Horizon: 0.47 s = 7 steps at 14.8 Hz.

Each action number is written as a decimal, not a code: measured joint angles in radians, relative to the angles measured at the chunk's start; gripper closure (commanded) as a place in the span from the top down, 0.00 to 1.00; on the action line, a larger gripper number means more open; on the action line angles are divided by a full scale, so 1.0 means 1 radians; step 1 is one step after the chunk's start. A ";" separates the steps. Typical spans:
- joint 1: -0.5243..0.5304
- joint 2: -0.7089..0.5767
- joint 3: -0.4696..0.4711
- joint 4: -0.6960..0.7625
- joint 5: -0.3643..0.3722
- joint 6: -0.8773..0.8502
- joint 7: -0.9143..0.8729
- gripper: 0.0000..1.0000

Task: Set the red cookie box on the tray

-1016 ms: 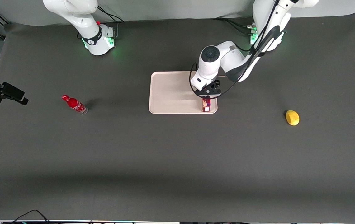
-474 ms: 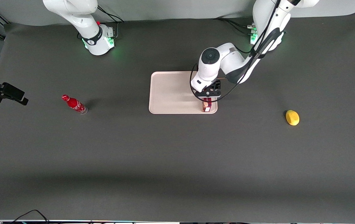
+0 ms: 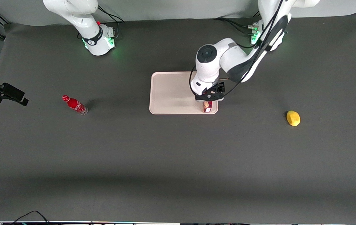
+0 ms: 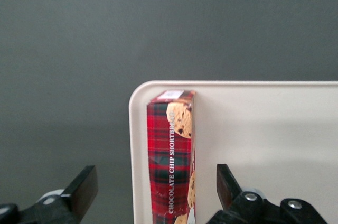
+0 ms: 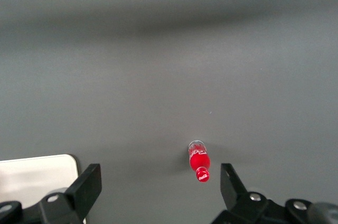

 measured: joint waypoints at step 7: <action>0.034 -0.326 0.168 0.075 -0.274 -0.301 0.438 1.00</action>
